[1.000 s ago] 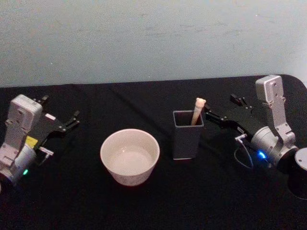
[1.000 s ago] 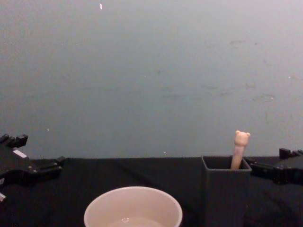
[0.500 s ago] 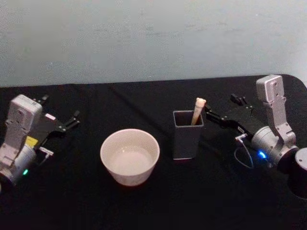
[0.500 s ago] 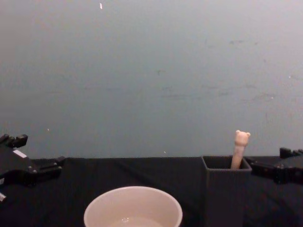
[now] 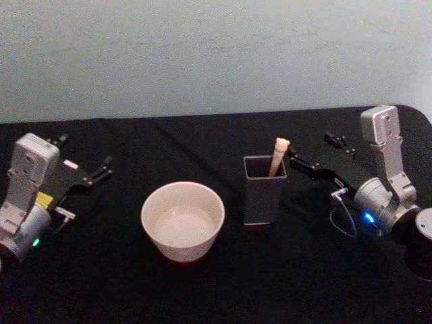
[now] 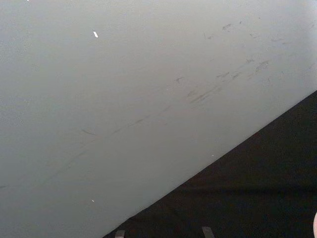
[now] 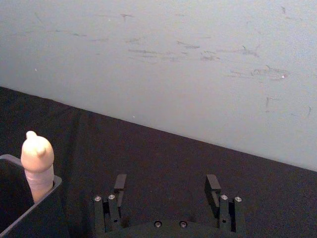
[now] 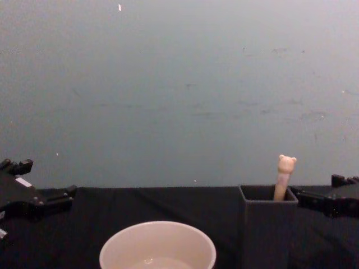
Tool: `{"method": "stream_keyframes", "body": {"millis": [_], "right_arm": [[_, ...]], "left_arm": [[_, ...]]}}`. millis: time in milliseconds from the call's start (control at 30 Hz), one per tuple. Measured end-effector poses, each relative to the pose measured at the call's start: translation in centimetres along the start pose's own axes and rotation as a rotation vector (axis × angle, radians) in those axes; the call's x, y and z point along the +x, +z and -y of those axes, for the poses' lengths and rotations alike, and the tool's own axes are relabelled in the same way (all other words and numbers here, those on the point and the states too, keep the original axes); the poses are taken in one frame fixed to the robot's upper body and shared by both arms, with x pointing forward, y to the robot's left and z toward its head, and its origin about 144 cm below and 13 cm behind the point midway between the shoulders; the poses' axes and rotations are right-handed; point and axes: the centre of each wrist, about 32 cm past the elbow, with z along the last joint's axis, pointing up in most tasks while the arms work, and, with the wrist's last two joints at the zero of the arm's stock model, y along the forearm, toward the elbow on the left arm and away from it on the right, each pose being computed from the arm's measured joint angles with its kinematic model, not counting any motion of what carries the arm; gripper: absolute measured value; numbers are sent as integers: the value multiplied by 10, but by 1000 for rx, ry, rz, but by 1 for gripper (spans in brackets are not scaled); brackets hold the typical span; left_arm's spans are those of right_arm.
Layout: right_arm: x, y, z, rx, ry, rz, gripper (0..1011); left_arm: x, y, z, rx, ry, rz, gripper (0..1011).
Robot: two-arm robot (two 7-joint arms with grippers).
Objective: Pick up the stirring spoon with one hand, stir inside the cup, then place it back in its original position.
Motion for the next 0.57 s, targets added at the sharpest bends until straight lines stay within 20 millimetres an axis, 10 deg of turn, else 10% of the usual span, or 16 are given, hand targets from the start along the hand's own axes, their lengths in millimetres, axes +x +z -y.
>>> {"method": "stream_keyframes", "body": {"millis": [567], "right_arm": [[0,0,0,0,0,0,1000]], "left_arm": [[0,0,0,0,0,0,1002]]}}
